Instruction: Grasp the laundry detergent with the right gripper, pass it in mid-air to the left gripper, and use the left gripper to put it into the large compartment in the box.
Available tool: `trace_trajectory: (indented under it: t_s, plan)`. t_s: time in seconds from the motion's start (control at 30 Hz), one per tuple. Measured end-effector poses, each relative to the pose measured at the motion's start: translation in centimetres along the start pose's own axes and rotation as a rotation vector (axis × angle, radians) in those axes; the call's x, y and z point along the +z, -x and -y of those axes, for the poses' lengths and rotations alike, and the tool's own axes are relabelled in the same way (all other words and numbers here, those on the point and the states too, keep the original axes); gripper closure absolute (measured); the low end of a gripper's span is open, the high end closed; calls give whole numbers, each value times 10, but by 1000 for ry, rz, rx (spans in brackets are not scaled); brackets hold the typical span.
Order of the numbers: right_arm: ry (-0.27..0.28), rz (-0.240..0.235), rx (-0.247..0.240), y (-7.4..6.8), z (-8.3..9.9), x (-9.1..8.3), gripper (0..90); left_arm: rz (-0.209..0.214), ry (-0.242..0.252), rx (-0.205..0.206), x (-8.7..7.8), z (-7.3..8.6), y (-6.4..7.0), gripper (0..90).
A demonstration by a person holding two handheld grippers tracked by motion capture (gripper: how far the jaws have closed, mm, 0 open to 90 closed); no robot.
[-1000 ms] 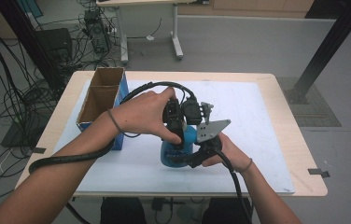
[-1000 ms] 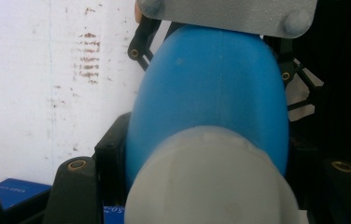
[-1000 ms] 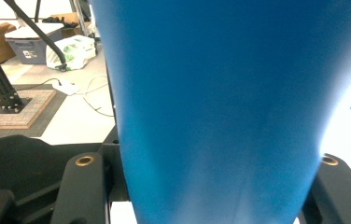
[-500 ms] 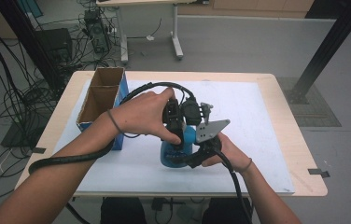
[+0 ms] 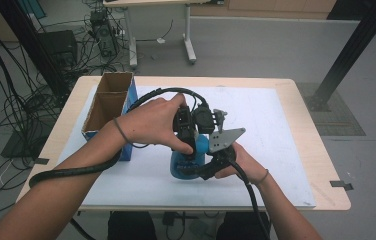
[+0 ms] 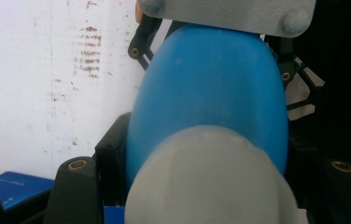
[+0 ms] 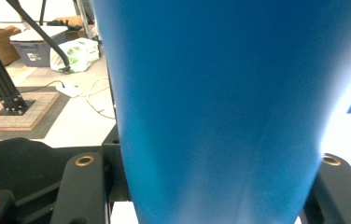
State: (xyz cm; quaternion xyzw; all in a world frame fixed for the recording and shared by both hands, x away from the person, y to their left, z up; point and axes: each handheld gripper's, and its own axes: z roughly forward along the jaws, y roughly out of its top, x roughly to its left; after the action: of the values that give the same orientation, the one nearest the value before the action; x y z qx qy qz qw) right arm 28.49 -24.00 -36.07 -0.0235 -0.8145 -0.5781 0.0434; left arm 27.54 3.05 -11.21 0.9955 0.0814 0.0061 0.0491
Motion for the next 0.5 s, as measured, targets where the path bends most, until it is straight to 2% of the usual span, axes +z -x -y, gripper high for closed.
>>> trace_trajectory:
  t_s: [0.1, 0.13, 0.17, 0.2, 0.23, 0.37, 0.5]
  plan:
    - [7, -3, 4, 0, 1, 0, 406, -1, 11, -3, -2, 2, 0, 372]
    - [37, -6, 12, 0, 4, -1, 343, -1, 8, -8, -2, 2, 0, 372]
    - [37, -6, 12, 0, 4, -1, 343, -1, 8, -8, -2, 2, 0, 371]
    - [31, 13, 19, -3, 3, -1, 261, -5, 8, -10, -2, 2, 0, 372]
    - [31, 13, 19, -3, 3, -1, 261, -10, -1, -10, -2, 1, 0, 372]
    - [25, 52, 41, -8, 2, -2, 110, -16, 8, -12, -3, 2, 1, 372]
    - [20, 74, 42, -11, 2, -2, 65, -15, 11, -15, -4, 1, 0, 372]
